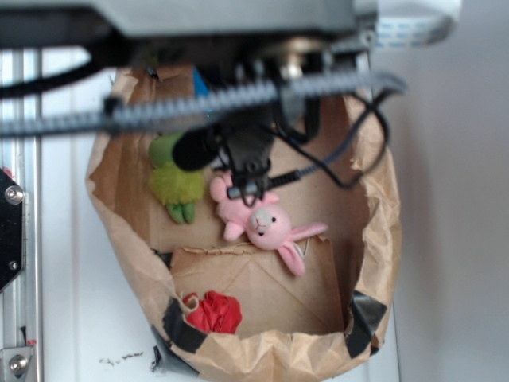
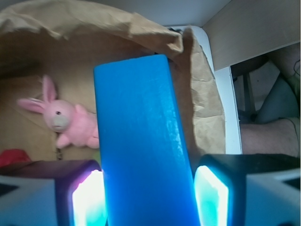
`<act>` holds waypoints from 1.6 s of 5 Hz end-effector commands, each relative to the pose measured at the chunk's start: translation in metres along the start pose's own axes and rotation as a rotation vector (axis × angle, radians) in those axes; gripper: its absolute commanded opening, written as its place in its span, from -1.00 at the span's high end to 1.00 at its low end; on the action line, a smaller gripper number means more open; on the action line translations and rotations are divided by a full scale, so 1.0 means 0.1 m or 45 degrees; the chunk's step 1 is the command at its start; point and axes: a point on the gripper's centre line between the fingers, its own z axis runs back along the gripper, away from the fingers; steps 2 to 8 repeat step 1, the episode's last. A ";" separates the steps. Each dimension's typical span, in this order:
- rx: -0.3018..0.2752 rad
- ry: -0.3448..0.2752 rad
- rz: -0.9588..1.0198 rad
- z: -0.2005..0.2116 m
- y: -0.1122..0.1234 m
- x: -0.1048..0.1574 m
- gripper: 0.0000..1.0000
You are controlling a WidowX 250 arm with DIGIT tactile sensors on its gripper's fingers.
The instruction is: Grab the blue block.
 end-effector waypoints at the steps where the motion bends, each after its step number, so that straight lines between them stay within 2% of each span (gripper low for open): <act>1: -0.074 -0.131 -0.080 0.24 -0.44 -0.07 1.00; 8: -0.074 -0.131 -0.080 0.24 -0.44 -0.07 1.00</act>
